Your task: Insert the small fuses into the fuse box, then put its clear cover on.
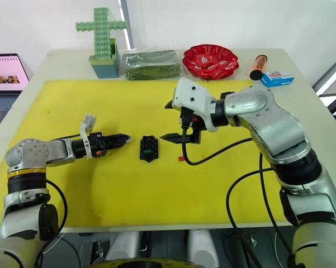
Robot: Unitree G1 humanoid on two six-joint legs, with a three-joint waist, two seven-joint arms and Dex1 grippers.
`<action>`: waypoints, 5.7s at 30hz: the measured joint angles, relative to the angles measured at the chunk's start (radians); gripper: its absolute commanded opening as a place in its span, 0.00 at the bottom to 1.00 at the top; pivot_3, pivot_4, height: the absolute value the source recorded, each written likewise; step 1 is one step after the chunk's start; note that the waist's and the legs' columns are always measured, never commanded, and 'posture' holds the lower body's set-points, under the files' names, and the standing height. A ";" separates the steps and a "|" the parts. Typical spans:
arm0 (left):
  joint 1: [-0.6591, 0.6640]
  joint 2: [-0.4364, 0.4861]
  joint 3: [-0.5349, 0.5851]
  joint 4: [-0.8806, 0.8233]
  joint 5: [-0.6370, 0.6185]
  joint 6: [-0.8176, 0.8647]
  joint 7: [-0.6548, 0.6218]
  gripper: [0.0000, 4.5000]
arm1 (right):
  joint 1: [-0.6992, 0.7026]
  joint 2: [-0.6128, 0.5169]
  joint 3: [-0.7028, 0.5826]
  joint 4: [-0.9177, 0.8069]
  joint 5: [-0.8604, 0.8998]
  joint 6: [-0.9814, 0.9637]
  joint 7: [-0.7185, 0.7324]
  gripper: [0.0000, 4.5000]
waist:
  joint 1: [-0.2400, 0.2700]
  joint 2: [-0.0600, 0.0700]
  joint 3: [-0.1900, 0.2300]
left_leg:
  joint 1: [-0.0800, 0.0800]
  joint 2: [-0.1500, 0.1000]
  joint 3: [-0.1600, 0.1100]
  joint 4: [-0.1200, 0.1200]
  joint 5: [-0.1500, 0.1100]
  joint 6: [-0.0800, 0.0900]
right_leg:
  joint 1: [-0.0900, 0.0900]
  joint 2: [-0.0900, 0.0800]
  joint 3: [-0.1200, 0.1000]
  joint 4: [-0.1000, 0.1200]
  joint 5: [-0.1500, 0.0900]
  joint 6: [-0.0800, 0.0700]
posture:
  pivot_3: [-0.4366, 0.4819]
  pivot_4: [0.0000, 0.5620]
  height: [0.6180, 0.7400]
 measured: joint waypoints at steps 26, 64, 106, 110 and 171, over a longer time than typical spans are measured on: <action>-0.003 0.087 -0.082 -0.003 -0.010 -0.015 -0.109 0.01 | 0.000 0.009 0.000 0.000 -0.016 -0.002 -0.009 1.00 | -0.005 0.000 0.000 | 0.000 0.000 0.000 -0.001 0.000 0.000 | -0.001 0.001 0.000 0.000 0.000 0.000 | 0.48 0.27 1.00; -0.403 0.371 -1.133 0.270 0.502 -1.150 -0.992 0.12 | 0.089 -0.050 0.056 -0.101 0.006 -0.002 0.134 1.00 | 0.008 0.000 0.000 | -0.002 0.001 0.002 0.001 0.000 0.001 | -0.001 0.001 0.000 -0.001 0.000 0.000 | 0.48 0.27 1.00; 0.235 0.310 -0.064 -0.292 -0.078 0.124 -0.387 1.00 | 0.072 0.010 0.083 -0.018 -0.078 -0.112 0.084 1.00 | -0.004 0.000 0.000 | 0.000 0.001 -0.002 0.000 0.000 0.001 | -0.001 0.001 0.000 0.001 -0.001 0.001 | 0.48 0.27 1.00; 0.270 0.260 0.001 -0.318 -0.094 0.172 -0.312 1.00 | 0.069 0.010 0.085 -0.015 -0.085 -0.122 0.093 1.00 | -0.003 0.000 0.000 | 0.000 0.001 -0.002 0.000 0.000 0.001 | -0.001 0.001 0.000 0.001 -0.001 0.001 | 0.48 0.27 1.00; 0.317 0.114 -0.030 -0.294 -0.142 0.002 -0.112 0.04 | 0.046 0.036 0.090 0.005 -0.133 -0.131 0.114 1.00 | 0.012 0.001 -0.001 | 0.002 0.000 -0.002 -0.001 0.000 0.000 | 0.002 -0.001 0.000 -0.001 0.000 0.000 | 0.48 0.27 1.00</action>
